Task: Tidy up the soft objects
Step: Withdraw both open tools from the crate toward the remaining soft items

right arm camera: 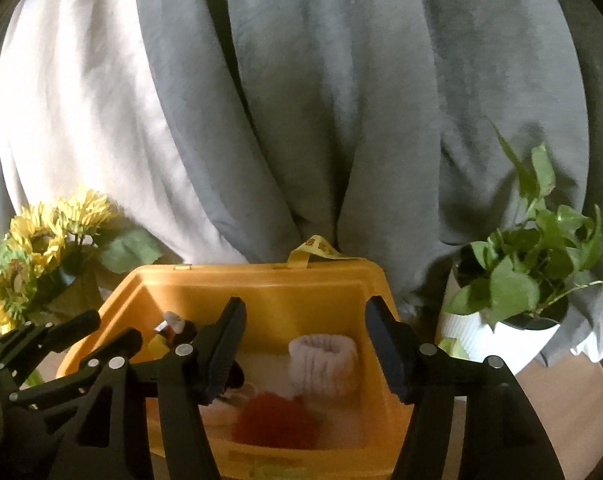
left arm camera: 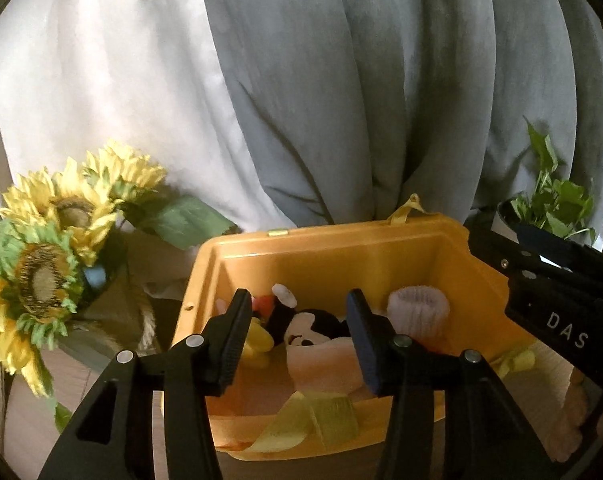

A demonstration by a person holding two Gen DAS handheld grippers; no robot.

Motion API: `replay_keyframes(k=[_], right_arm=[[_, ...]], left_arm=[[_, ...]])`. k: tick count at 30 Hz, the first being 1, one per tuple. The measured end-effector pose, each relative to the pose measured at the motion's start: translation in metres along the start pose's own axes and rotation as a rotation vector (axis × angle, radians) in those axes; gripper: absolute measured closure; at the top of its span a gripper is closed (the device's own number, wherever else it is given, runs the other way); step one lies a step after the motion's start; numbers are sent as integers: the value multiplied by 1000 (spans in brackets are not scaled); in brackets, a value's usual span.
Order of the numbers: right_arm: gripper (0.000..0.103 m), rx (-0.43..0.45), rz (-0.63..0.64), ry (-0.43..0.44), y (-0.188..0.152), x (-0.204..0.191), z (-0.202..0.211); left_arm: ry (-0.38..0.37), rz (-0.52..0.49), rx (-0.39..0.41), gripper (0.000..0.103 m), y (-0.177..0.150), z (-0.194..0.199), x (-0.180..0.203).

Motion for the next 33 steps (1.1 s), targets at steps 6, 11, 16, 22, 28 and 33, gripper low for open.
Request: replay_keyframes(k=[6, 11, 16, 22, 28, 33], right_arm=[[40, 21, -18, -8, -1, 1, 23], [40, 40, -34, -25, -3, 1, 45], [40, 44, -64, -55, -8, 6, 65], [40, 66, -74, -86, -12, 4, 93], [40, 79, -76, -116, -19, 1, 118], [35, 84, -106, -139, -32, 1, 137]], left_arm=[[3, -4, 45, 55, 5, 25, 0], [4, -13, 83, 54, 6, 49, 1], [-8, -14, 106, 54, 4, 69, 1], [-21, -24, 122, 54, 0, 93, 2], [-38, -40, 131, 51, -9, 113, 5], [-53, -52, 124, 51, -22, 127, 5]])
Point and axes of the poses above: each gripper's, at about its wrist camera, not at the fingertips, and z roughly against the way its jaws point, x to its right, y to its top, the point moved 5 cm from there along -z, roughly the way its jaws point, and after that the axes turned 2 degrees about -z, right-handed, at the moved point
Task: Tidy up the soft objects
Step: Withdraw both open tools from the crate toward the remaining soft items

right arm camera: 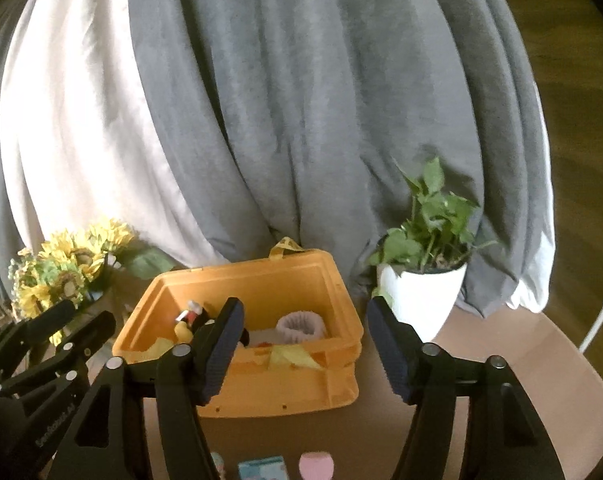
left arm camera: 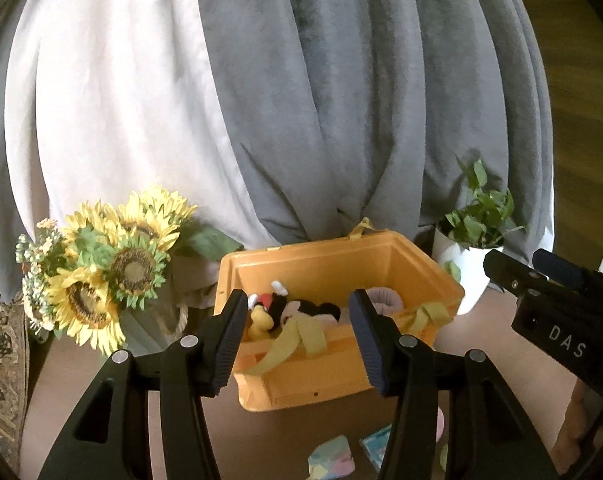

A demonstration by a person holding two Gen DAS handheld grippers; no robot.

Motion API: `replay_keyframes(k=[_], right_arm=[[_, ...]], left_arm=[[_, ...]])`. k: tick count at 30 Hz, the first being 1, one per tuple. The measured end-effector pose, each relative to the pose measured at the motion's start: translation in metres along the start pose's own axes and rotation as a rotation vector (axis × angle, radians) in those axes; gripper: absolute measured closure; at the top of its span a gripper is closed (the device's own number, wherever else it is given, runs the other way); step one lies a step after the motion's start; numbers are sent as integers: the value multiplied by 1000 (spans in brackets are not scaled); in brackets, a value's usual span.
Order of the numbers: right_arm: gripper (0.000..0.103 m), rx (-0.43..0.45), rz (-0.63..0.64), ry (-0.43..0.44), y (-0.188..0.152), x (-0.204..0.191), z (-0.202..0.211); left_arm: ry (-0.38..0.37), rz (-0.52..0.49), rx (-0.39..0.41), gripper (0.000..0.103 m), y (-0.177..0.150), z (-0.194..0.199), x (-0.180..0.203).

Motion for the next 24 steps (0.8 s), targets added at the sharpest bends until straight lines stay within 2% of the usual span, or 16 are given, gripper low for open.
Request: replay_keyframes(k=[12, 24], right_arm=[[35, -8, -52, -52, -31, 6, 35], [31, -67, -102, -109, -71, 14, 48]], left_arm=[[-10, -4, -1, 51, -28, 33, -3], [-46, -11, -82, 50, -62, 33, 0]])
Point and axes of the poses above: each gripper's, at about its wrist camera, not at the fingertips, and z roughly against the way its jaws point, x to its right, y to its top, the point moved 5 cm from there along -z, roughly the way its jaws point, and after that the axes turned 2 degrees about -z, right-handed, at the moved point
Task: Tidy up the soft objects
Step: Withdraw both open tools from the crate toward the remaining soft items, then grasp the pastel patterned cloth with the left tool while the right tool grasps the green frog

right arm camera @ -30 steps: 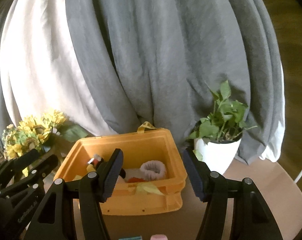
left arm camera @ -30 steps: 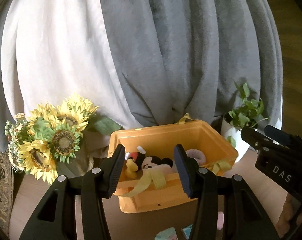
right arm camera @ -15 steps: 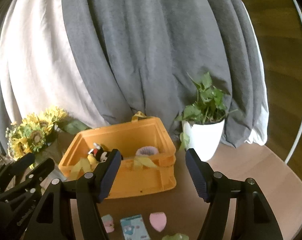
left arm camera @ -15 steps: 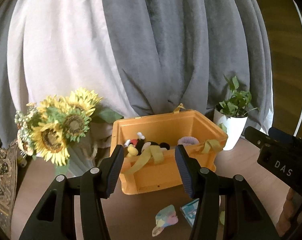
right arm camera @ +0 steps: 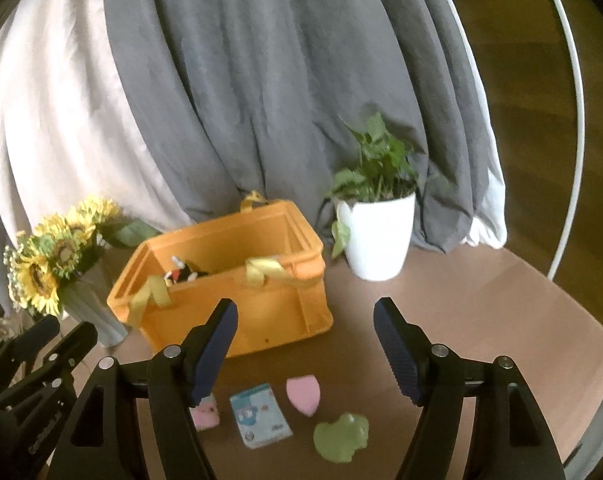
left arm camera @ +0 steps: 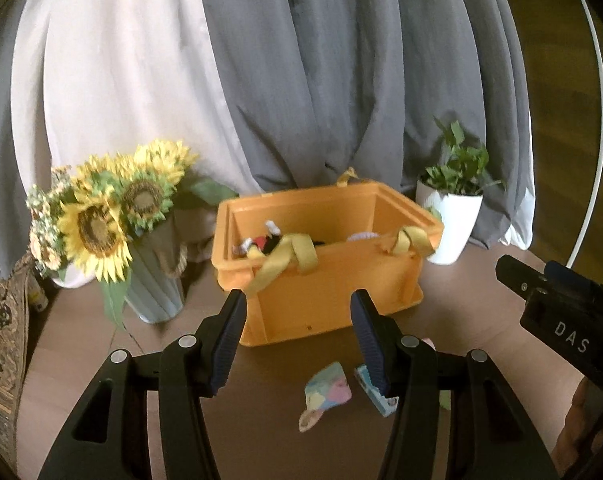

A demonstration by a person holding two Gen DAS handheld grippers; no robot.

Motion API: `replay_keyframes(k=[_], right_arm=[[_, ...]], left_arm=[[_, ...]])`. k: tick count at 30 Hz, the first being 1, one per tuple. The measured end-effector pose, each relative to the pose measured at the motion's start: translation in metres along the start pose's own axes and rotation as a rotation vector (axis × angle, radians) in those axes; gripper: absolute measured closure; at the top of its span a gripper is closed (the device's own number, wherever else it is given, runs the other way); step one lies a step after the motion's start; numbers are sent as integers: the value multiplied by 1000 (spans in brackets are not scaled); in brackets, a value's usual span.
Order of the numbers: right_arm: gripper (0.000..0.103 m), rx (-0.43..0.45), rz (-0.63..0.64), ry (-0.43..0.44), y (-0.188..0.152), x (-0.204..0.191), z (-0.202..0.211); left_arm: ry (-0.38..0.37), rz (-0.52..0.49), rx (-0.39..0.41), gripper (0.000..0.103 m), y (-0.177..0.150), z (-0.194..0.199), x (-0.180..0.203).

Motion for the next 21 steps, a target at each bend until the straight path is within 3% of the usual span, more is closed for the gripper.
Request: replay_keyframes(k=[21], right_arm=[[31, -171, -62, -87, -65, 20, -33]], left_arm=[[-51, -90, -151, 48, -55, -49, 11]])
Point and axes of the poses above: each gripper's, at about its wrist camera, not at the fingertips, and z roughly against the way its jaws point, x to its right, y to its top, the point moved 5 cm from there along -z, roughly the way its jaws point, and after that the axes turned 2 degrees about -z, right-handed, at the moved point
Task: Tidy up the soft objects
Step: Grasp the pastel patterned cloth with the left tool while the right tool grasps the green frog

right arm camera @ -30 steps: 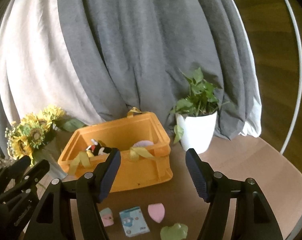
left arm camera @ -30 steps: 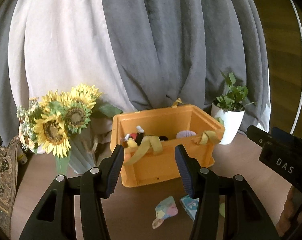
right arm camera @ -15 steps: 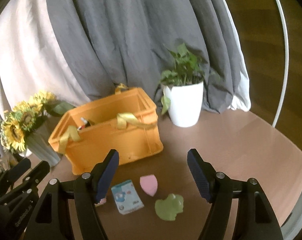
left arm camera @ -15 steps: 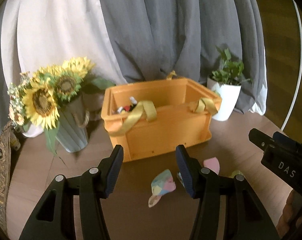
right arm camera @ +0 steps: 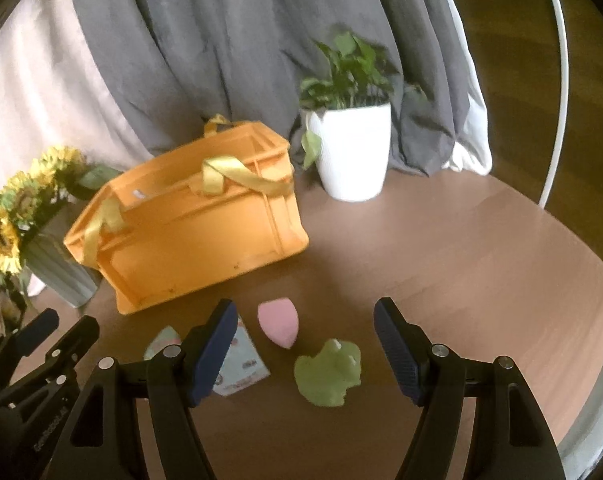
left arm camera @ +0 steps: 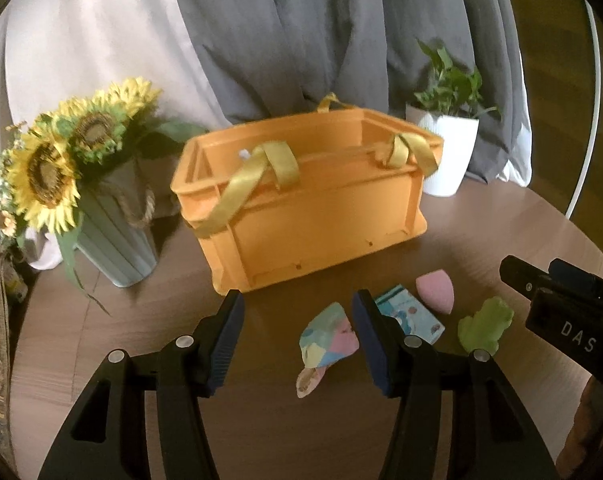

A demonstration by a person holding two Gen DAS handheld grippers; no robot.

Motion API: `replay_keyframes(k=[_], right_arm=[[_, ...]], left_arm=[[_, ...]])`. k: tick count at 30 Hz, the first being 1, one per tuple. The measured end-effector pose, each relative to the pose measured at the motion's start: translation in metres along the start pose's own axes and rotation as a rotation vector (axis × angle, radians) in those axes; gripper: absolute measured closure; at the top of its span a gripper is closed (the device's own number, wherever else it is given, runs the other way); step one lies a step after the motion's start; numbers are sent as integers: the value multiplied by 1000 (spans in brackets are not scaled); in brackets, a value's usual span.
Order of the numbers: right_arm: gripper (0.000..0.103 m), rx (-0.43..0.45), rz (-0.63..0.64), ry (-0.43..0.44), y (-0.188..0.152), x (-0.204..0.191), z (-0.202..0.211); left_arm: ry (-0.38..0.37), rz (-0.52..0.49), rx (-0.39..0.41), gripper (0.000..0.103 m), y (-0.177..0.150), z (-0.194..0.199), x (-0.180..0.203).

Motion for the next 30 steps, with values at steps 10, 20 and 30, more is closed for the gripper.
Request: replay_keyframes(k=[10, 20, 30], right_arm=[[31, -79, -59, -13, -23, 11, -26], [31, -133, -117, -33, -39, 23, -46], [32, -173, -105, -57, -45, 24, -61]], left_arm=[[-26, -18, -83, 48, -20, -31, 9], [-54, -14, -136, 48, -33, -56, 15], [-92, 10, -185, 48, -40, -80, 19]])
Point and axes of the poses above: each gripper's, at about its wrist camera, not at the fingertips, and z roughly against the way its jaws point, x to its right, y to its top, the point moved 5 cm from there along -z, roughly the way its jaws point, and after that the axes turned 2 degrees about -z, right-handed, at the moved point
